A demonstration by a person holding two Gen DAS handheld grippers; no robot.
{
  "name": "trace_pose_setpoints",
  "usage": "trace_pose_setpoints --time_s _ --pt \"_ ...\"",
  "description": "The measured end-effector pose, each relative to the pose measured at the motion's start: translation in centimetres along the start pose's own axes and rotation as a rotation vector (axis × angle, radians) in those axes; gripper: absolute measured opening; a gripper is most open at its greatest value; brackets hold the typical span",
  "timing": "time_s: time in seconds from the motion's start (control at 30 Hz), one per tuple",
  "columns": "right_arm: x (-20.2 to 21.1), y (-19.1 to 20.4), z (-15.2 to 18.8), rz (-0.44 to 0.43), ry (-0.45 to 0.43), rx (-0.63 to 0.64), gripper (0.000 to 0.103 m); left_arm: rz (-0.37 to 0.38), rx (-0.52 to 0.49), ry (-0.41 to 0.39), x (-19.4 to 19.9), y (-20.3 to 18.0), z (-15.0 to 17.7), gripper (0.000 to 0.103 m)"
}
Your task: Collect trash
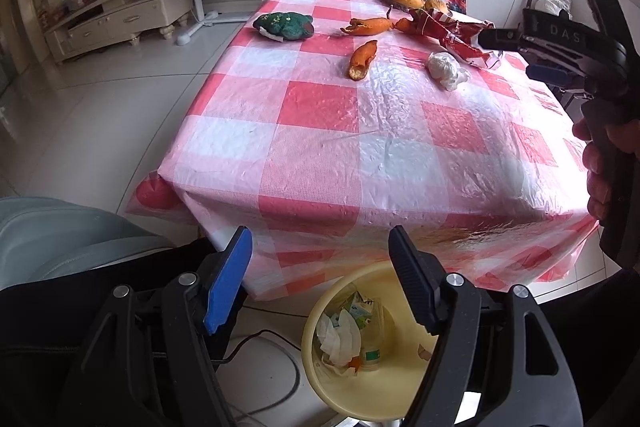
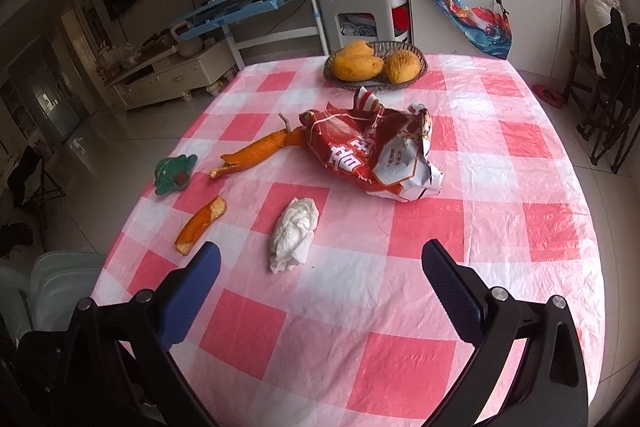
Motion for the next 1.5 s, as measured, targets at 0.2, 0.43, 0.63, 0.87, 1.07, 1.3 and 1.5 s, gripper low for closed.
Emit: trace_pose_setpoints --time_s 0.2,0.43,0.63,0.87,1.07,1.3,1.5 --pt "2.5 0.9 -0.1 0.102 -0.151 0.058 0.097 0.000 -0.012 0.007 -0.2 -0.3 0.2 0.068" --pt "1.3 1.3 0.5 0.087 -0.112 0.077 0.097 -0.003 -0.016 0.009 -0.3 -0.5 0.3 0.069" --pt "1.1 1.3 0.8 0.064 -0.091 0.062 0.097 -0.002 -0.015 0.009 -0.3 -0.5 0.3 0.069" --pt "0.9 1.6 1.1 0.062 -0.079 0.068 0.097 -0.002 -0.015 0.008 -0.4 -0.5 0.3 0.069" --pt "0.7 1.4 1.2 0.058 -0.060 0.057 0.097 -0.002 -0.016 0.008 -0.3 -0.5 0.2 0.070" --pt "0.5 1.4 1.4 0.053 -0.049 0.055 0.097 -0.002 -0.016 0.008 -0.3 -0.5 0.2 0.070" --pt "0.5 1.4 1.4 0.053 -0.048 0.054 0.097 -0.001 -0.015 0.007 -0.3 -0.5 0.2 0.070"
Point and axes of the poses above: each gripper's, at about its wrist camera, not at the fingertips, and x roughly against the way its jaws point, y to its left, z to its underside, the point moved 2 cm from there along -x, roughly the way its jaws point, and after that the axes turned 15 degrees about z, right-handed, at the moved point
